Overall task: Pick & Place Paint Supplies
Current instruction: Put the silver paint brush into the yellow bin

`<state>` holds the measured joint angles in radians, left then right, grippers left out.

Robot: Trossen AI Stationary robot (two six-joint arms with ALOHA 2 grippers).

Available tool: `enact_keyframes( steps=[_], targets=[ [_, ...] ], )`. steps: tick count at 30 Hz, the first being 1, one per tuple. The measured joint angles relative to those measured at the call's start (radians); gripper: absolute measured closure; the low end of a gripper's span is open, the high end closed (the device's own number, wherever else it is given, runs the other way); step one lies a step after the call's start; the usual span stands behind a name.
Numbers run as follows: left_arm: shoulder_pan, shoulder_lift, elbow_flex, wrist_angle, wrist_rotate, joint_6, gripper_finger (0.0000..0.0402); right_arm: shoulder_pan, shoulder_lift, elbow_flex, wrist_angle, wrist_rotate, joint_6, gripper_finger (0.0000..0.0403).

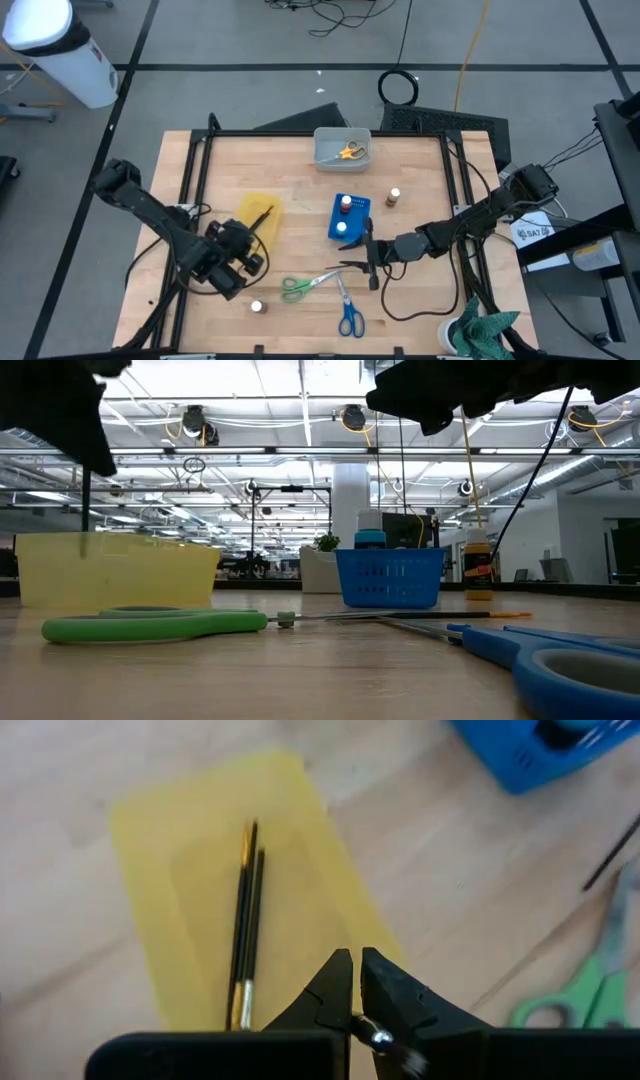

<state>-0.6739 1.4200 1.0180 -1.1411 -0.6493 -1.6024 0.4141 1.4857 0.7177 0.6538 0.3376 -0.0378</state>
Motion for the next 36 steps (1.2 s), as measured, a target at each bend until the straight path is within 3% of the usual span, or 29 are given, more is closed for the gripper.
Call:
enact_keyframes(
  steps=[4,13,20,27,31,36],
  targets=[
    [0.015,0.014,-0.011,0.042,0.056,0.013,0.0386,0.0,0.0,0.0,0.003,0.0,0.0,0.0266],
    [0.062,0.015,-0.011,0.253,0.019,0.201,0.0387,0.0,0.0,0.0,0.019,0.0,-0.001,0.0266],
    [0.141,0.015,-0.011,0.283,-0.063,0.273,0.0386,0.0,0.0,0.0,0.017,0.0,-0.001,0.0266],
    [0.162,0.015,-0.011,0.28,-0.047,0.308,0.0382,0.0,0.0,0.0,0.001,0.0,-0.001,0.0266],
    [0.149,0.013,-0.011,0.279,0.085,0.266,0.0361,0.0,0.0,0.0,-0.003,0.0,-0.001,0.0266],
    [0.142,0.017,-0.011,0.274,0.093,0.255,0.031,0.0,0.0,0.0,-0.004,0.0,0.0,0.0266]
  ],
)
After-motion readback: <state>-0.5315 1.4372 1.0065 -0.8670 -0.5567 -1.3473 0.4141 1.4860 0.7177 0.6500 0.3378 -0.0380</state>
